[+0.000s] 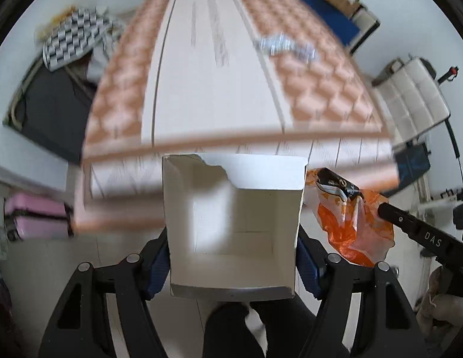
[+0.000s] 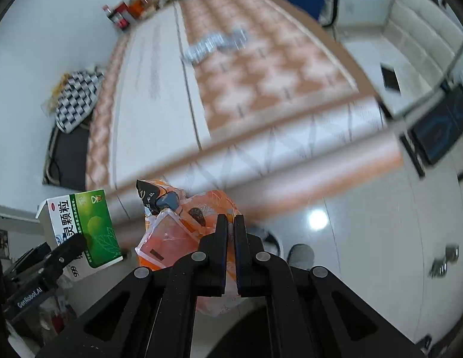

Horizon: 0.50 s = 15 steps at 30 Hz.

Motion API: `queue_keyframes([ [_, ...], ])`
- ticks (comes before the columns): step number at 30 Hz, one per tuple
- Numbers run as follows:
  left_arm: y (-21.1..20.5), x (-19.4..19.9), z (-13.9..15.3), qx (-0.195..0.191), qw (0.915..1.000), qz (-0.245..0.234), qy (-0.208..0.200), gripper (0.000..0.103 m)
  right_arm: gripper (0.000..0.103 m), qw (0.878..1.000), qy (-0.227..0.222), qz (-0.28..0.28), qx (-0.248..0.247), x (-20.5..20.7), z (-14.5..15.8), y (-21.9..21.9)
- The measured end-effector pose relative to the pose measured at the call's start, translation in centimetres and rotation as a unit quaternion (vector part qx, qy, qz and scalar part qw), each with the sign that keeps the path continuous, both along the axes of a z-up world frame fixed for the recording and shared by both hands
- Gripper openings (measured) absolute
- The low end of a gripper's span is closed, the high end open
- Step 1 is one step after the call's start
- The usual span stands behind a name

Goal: Collect trash
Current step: 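Carry both items over the trash bin and open both tools to drop them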

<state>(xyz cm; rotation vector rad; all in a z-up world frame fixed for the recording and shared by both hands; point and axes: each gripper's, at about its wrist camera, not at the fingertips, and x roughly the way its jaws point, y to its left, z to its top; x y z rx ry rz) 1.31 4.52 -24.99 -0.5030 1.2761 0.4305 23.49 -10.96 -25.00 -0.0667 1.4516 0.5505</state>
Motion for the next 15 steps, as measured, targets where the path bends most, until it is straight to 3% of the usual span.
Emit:
queue_keyframes([
  [6,-2.2,-3.2,-10.5,-0.057,0.9957,0.026,0.069,0.069,0.004,0.995,0.076,-0.001,-0.064,-4.5,-10.0,-4.5],
  [15,-3.4,-1.7,-28.0,-0.13,0.984,0.037,0.117,0.073,0.004,0.986,0.123,-0.019,-0.11,-7.1,-26.7,-6.5],
])
